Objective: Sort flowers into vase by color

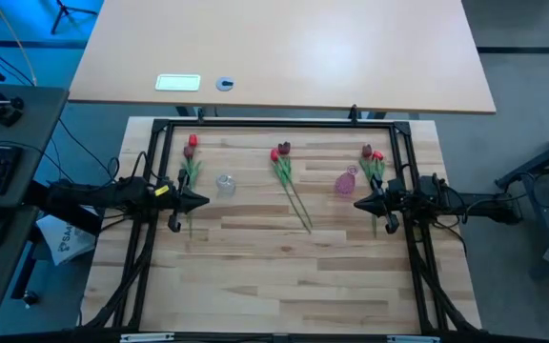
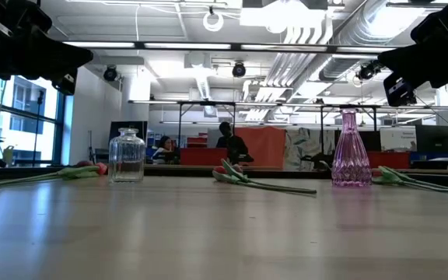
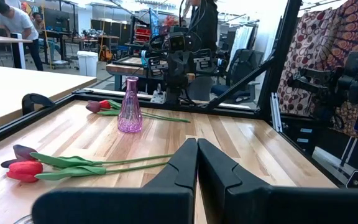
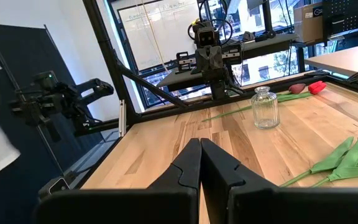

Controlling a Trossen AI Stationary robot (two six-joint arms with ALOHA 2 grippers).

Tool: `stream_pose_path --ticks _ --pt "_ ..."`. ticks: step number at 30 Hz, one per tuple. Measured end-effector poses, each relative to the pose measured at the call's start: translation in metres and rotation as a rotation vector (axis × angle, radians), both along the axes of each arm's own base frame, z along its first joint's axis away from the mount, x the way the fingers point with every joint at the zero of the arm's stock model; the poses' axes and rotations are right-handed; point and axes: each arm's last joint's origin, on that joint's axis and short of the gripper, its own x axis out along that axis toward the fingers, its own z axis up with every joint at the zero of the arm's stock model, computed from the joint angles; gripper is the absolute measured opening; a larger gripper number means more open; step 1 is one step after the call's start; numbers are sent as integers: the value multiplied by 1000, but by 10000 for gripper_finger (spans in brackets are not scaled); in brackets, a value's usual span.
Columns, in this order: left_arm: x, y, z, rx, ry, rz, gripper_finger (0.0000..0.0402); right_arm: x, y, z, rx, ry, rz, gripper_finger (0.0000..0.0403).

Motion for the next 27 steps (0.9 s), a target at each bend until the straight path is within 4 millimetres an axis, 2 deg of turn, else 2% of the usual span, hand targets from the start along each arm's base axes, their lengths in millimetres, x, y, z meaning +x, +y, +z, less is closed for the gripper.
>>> stream_pose_path --ticks 9,11,16,20,22,24,27 --pt "0 0 0 0 0 0 0 0 0 0 0 -3 -9 0" --pt "0 0 0 0 0 0 0 0 -2 6 36 -62 -58 0" --pt "0 0 0 0 0 0 0 -13 -7 45 498 -476 -104 0" --pt "0 0 0 0 0 0 0 -21 -8 63 593 -688 -83 0" --pt "0 0 0 0 0 0 0 -17 -3 76 602 -670 16 0" --pt "0 0 0 0 0 0 0 -4 3 96 576 -606 69 0" --pt "0 0 0 0 0 0 0 33 17 131 460 -491 87 0"
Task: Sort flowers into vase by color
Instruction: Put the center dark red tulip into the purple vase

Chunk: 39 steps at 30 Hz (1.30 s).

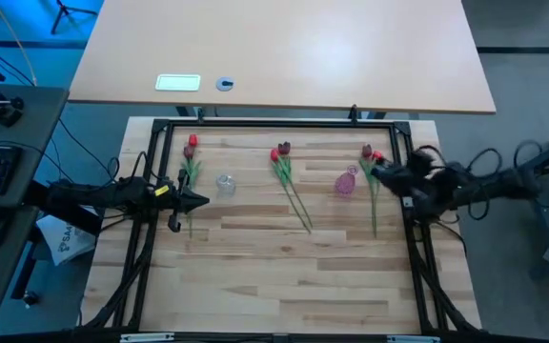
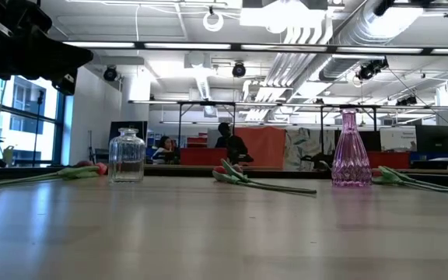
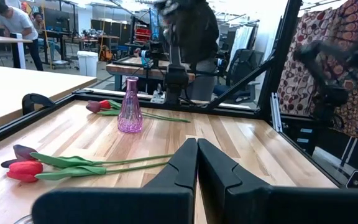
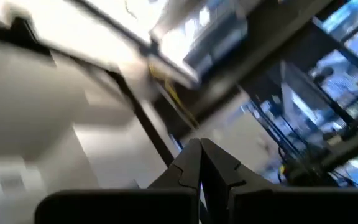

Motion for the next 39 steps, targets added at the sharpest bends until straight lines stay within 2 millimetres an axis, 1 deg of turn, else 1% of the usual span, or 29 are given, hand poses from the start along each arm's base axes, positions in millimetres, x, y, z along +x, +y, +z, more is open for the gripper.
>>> stream_pose_path --ticks 1,3,4,6,8,11,14,16,19,21,25,31,35,39 --pt "0 0 0 0 0 0 0 16 6 10 -62 49 -13 0" --pt "0 0 0 0 0 0 0 54 14 22 -188 195 -63 0" --pt "0 0 0 0 0 0 0 72 15 27 -227 290 -97 0" --pt "0 0 0 0 0 0 0 108 9 28 -230 546 -161 0" --pt "0 0 0 0 0 0 0 139 -7 24 -164 811 -201 1" --pt "0 0 0 0 0 0 0 174 -39 13 -82 1151 -228 9" --pt "0 0 0 0 0 0 0 200 -73 1 -80 1368 -233 36" --pt "0 0 0 0 0 0 0 215 -94 -12 -60 1479 -212 63" --pt "0 0 0 0 0 0 0 229 -118 -35 -25 1607 -166 108" --pt "0 0 0 0 0 0 0 236 -132 -49 5 1629 -116 134" --pt "0 0 0 0 0 0 0 244 -148 -86 123 1708 -38 167" --pt "0 0 0 0 0 0 0 253 -153 -125 142 1802 -25 173" --pt "0 0 0 0 0 0 0 253 -156 -138 82 1862 -110 172" --pt "0 0 0 0 0 0 0 255 -158 -149 67 1889 -130 172"
